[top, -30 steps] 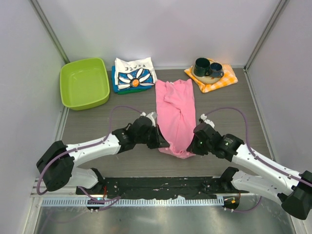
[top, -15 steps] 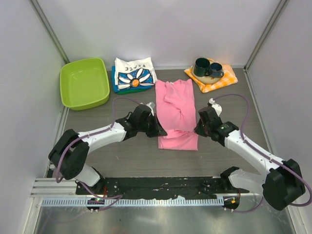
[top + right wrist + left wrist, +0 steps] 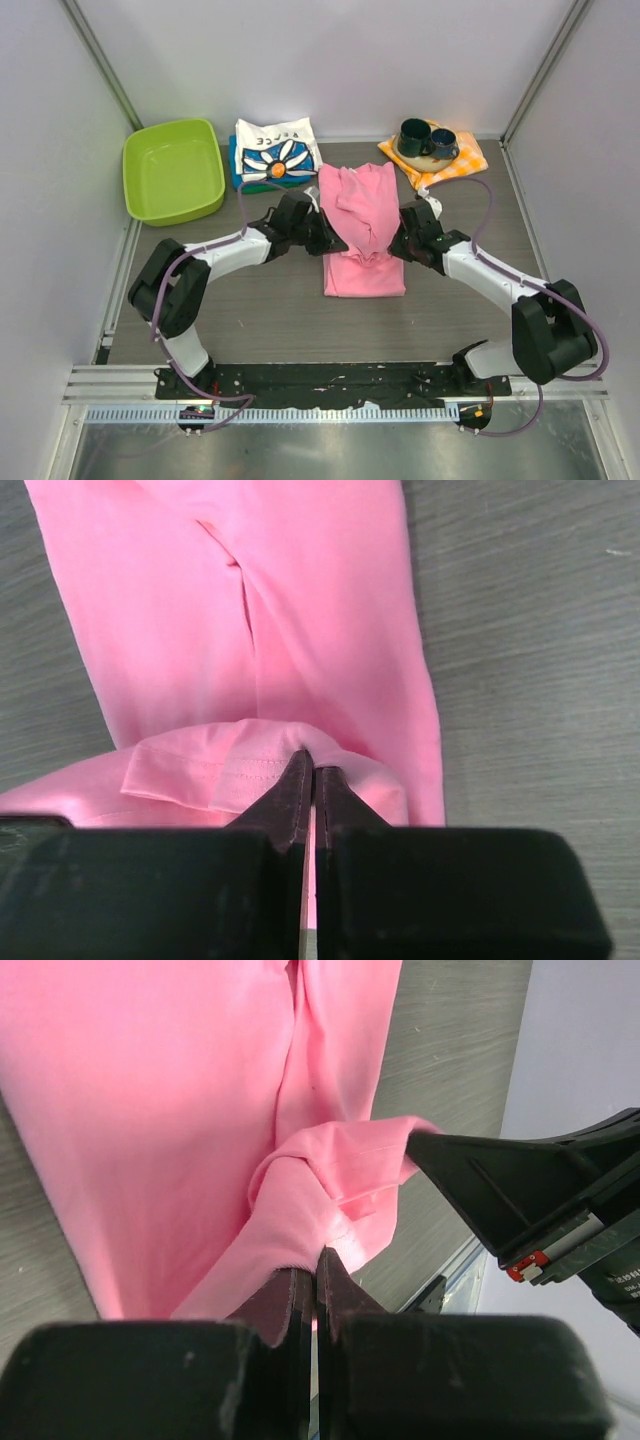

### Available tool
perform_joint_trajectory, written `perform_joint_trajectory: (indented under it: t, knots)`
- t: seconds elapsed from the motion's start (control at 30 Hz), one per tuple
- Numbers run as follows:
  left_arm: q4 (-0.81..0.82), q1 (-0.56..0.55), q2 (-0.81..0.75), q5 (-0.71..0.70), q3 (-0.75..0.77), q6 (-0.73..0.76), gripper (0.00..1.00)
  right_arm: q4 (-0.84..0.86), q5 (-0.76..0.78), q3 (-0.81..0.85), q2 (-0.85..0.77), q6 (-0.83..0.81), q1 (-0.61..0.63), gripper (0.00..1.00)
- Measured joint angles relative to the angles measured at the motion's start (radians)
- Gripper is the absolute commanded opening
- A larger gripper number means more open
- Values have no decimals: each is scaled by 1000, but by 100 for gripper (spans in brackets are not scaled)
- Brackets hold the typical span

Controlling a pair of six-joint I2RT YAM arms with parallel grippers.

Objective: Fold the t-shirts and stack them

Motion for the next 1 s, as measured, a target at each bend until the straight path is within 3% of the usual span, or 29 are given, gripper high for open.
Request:
perform_joint_trajectory:
  t: [0.43,0.5,0.53,0.57,0.63,0.7,0.77,1.0]
  knots:
    - [13,48,74,27,66,-4,0,51,-20,102,129,-5,-82,1]
    - [17,60,89,29,71,-5,11,56,-25,106,152,-5,-91,1]
    - [19,65,97,29,72,-6,26,58,-26,108,164,-5,-94,26]
    - [20,71,105,28,72,-6,99,61,-26,109,175,-4,-97,44]
    - [19,78,119,22,74,-2,100,63,-20,117,196,-1,-100,76]
    - [18,92,140,16,87,-10,100,66,-2,137,225,3,-103,87]
    - [27,117,172,16,119,-10,100,77,23,168,255,-6,-105,91]
    - [27,227,243,11,315,16,100,146,80,261,284,-23,-111,92]
